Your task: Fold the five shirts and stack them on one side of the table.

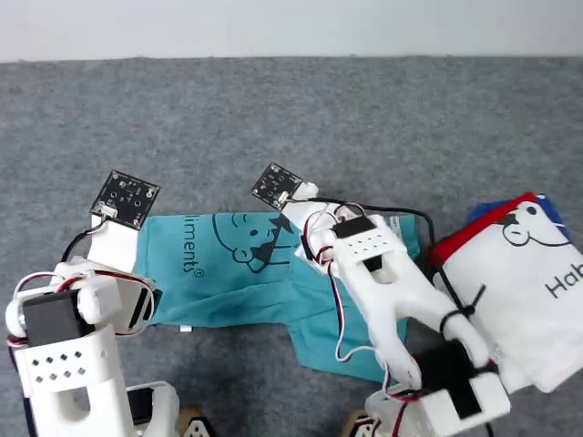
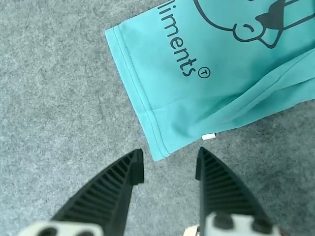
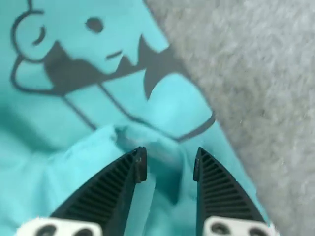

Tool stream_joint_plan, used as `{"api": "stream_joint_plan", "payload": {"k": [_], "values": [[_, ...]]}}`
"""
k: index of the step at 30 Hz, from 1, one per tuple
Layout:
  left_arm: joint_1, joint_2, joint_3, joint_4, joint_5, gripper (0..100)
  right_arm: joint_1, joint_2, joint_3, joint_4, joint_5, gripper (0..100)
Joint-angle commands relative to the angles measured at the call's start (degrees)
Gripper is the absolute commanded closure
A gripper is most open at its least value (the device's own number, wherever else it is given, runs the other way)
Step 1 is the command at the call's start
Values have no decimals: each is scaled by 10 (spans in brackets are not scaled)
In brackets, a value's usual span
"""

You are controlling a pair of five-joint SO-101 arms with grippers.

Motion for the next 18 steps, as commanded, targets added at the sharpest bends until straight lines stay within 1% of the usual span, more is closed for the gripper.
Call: {"api": "stream_joint_plan", "payload": {"k": [1,7,10,12,15,18], "values": [[2,-6,-2,-5,-7,820,-7,7,-2,-26,-4,830],[2,-6,-2,-5,-7,820,-7,-22,-2,-25,-4,830],[2,-6,-2,-5,-7,820,-12,-69,-3,28,-4,830],[2,-6,-2,-5,-7,820,-29,-103,-2,86,-4,830],[2,-6,-2,-5,-7,820,-73,-133,3,143,-4,830],[2,-6,-2,-5,-7,820,-117,-126,3,140,-5,830]]}}
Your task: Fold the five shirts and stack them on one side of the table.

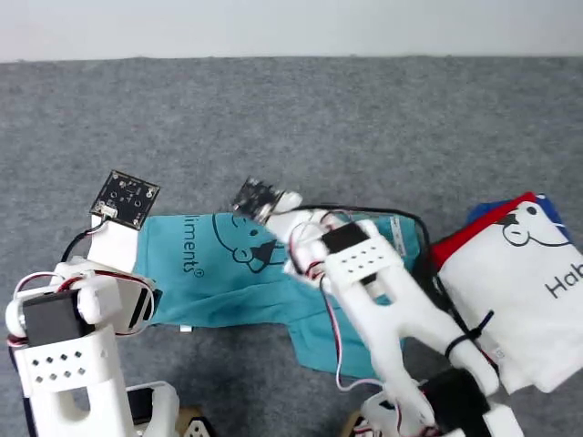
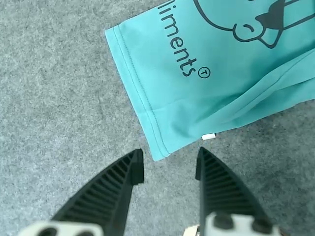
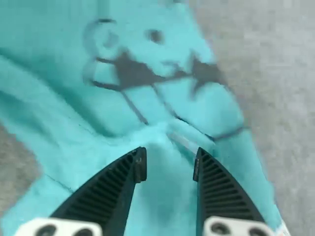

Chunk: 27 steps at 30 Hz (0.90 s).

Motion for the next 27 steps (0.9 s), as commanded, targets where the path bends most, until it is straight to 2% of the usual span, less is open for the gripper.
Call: {"api": "stream_joint_plan", "payload": {"k": [1,10,19,27], "values": [[2,-6,-2,-5,-7,820,-46,-12,-3,-6,-5,830],[2,-6,-2,-5,-7,820,-40,145,-13,-137,-4,830],[2,-6,-2,-5,-7,820,-90,128,-4,-36,-4,830],[2,-6,-2,-5,-7,820,-131,41,85,-34,-4,830]]}}
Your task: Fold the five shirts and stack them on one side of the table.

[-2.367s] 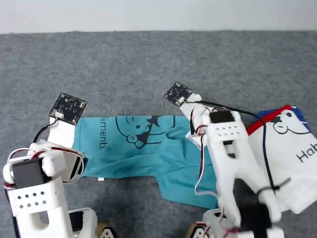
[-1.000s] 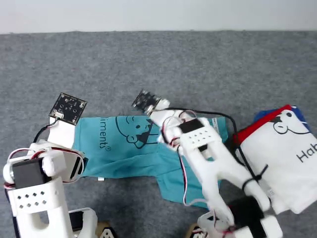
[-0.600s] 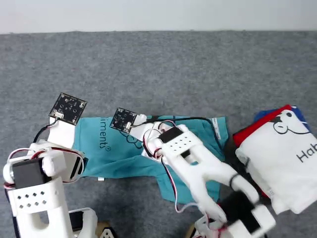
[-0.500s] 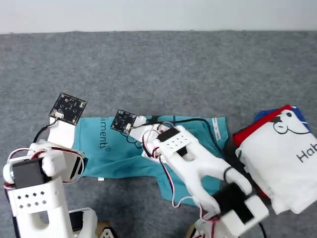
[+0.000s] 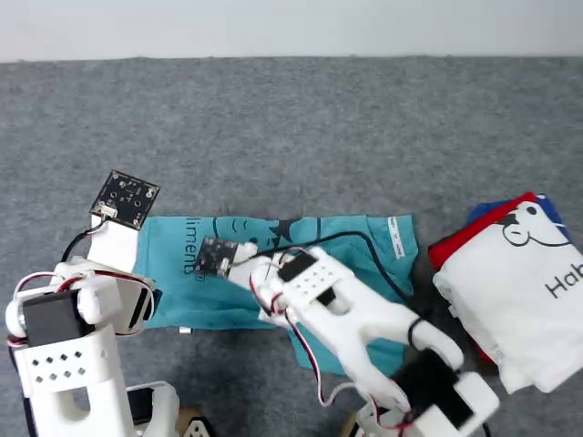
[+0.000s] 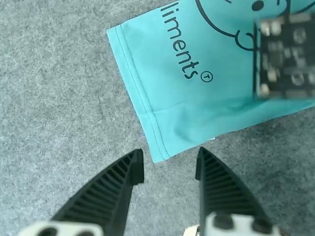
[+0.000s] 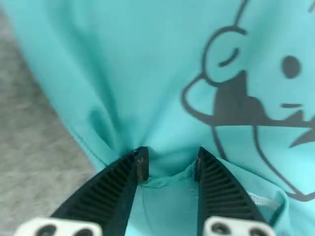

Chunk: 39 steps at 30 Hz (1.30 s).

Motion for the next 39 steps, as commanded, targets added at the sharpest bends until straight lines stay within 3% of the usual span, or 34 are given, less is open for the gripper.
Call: {"api": "stream_joint_plan", "payload": {"k": [1,8,14,20,24,28,33,39], "values": [[2,-6,-2,-5,-7,820,-16,-48,31,9,-4,830],[2,-6,-2,-4,-7,820,36,-113,2,21,0,830],[2,-6,-2,-4,-7,820,62,-183,-57,186,6,827],[2,-6,-2,-4,-7,820,93,-190,41,275,91,829],[2,-6,-2,-5,-7,820,167,-191,62,315,204,829],[2,-6,-2,-5,-7,820,181,-191,66,372,290,829],[2,-6,-2,-5,-7,820,179,-191,100,377,332,830],[2,-6,0,-5,-7,820,179,-191,135,371,333,830]]}}
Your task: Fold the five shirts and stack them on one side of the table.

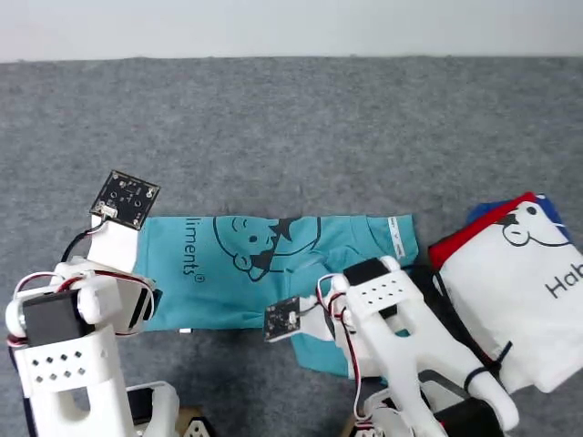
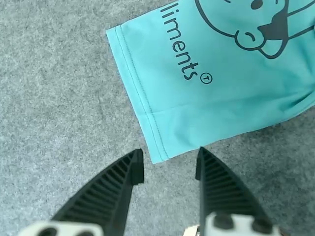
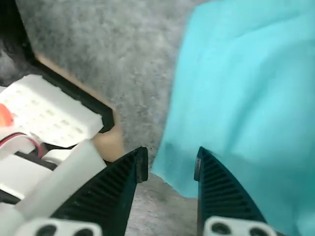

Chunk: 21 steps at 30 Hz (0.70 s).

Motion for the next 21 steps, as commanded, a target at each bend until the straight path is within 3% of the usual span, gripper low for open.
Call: {"api": "stream_joint_plan", "payload": {"k": [1,9,12,15,21], "values": [[2,-6,4,-5,-7,820,7,-14,15,-8,7,830],[2,-6,12,-6,-7,820,8,-13,120,-163,4,831],[2,-6,12,-6,-7,820,11,-12,130,-180,5,874],[2,-6,12,-6,-7,820,11,-12,130,-184,4,983],[2,-6,12,-6,-7,820,12,-13,109,-176,4,989]]}}
